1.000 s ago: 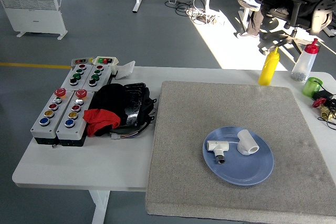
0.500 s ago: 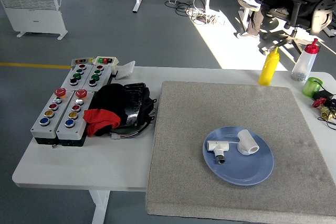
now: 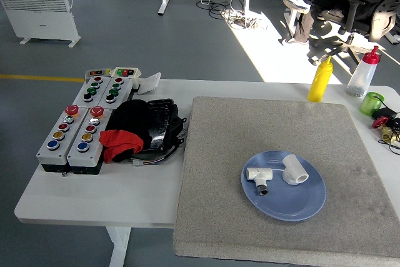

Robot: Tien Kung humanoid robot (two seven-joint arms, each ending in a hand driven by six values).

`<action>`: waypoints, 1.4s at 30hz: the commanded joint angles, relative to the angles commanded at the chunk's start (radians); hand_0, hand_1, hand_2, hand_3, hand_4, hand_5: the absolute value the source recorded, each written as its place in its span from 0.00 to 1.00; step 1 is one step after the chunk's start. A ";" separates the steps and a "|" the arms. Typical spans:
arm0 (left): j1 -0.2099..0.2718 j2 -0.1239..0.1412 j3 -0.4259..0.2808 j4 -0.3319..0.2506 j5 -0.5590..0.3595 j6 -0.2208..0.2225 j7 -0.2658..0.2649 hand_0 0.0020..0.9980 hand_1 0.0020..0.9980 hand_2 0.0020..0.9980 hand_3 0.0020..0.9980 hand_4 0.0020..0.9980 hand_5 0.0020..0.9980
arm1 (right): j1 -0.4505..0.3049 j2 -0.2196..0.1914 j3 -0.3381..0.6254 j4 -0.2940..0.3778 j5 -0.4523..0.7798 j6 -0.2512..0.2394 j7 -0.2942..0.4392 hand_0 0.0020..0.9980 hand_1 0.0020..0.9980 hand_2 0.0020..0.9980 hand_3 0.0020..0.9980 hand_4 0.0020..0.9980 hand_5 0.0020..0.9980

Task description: Pick pipe place plate twice

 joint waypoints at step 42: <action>0.002 0.000 -0.015 -0.002 0.023 -0.003 0.006 0.68 0.67 0.71 0.65 0.37 1.00 | -0.003 0.011 0.002 -0.001 0.042 -0.010 0.048 0.79 0.72 0.72 0.69 0.46 0.42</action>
